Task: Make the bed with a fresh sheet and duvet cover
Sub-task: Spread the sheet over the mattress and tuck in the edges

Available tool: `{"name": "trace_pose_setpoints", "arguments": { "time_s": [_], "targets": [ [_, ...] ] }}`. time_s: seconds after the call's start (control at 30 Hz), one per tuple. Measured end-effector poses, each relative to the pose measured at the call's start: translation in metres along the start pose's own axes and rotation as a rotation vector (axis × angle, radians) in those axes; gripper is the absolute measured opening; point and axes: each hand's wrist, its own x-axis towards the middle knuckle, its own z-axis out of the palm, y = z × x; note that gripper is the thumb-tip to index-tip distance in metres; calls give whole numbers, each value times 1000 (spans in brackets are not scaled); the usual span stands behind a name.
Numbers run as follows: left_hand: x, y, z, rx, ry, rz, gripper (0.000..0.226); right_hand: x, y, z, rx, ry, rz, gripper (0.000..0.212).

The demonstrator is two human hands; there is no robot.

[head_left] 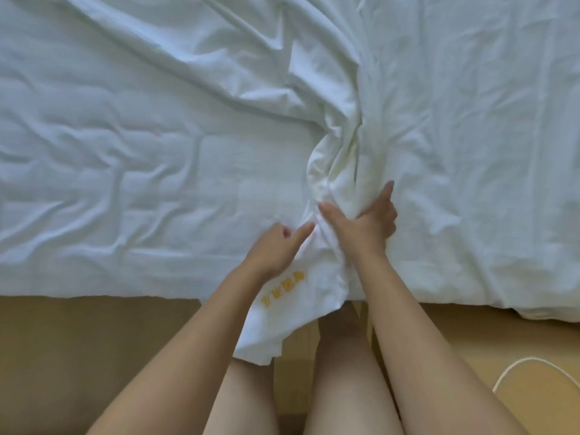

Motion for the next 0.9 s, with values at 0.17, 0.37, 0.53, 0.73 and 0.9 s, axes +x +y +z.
{"name": "trace_pose_setpoints", "arguments": {
  "time_s": [0.17,0.37,0.53,0.73,0.9],
  "targets": [
    [0,26,40,-546,-234,175,67,-5,22,13,9,-39,52,119],
    [0,52,107,-819,-269,85,112,19,55,-18,122,-14,22,46],
    [3,105,161,-826,-259,76,97,43,85,-75,95,84,-212,20],
    [7,200,254,-1113,-378,108,36,96,123,-182,-5,241,-418,46],
    [6,218,284,-953,-157,117,58,92,196,-216,-72,93,-98,105]
  ]
}}
